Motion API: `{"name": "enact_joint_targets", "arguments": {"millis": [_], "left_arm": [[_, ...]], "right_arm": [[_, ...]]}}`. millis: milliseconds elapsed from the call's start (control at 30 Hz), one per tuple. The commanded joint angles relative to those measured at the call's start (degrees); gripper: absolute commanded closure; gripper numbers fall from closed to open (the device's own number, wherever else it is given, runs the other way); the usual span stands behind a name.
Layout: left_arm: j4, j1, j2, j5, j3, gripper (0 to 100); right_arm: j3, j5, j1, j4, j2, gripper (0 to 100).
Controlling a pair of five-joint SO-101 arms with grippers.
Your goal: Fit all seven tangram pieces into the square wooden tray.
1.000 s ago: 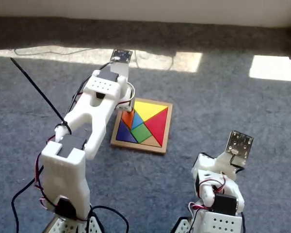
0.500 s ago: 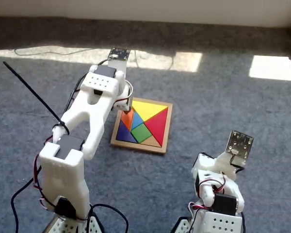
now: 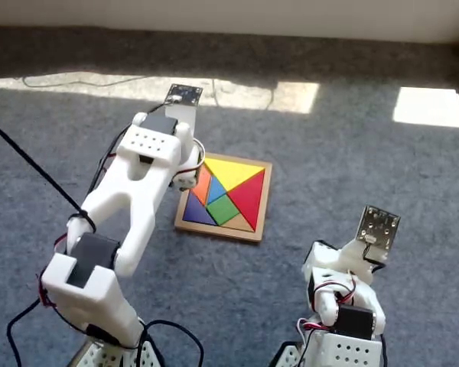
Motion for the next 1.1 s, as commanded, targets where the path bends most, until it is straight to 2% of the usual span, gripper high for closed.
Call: {"name": "enact_joint_targets", "arguments": {"millis": [0,133,467,667,1067], "left_arm": [[-5.80,1.80,-10.68,0.09,6.90,98],[-14.07,1.71,-21.67,-3.60,18.59,99],[-35.43,1.63,-44.35,-3.87,42.86,99],[-40.00,1.80,-52.70,-3.87,50.33,99],[-51.78,1.80,-60.44,-3.78,60.79,99]], "right_arm": [[6.99,0.79,0.66,0.31,-0.84,99.5],[6.99,0.79,0.66,0.31,-0.84,99.5],[6.99,0.79,0.66,0.31,-0.84,99.5],[6.99,0.79,0.66,0.31,-0.84,99.5],[6.99,0.79,0.66,0.31,-0.84,99.5]]}}
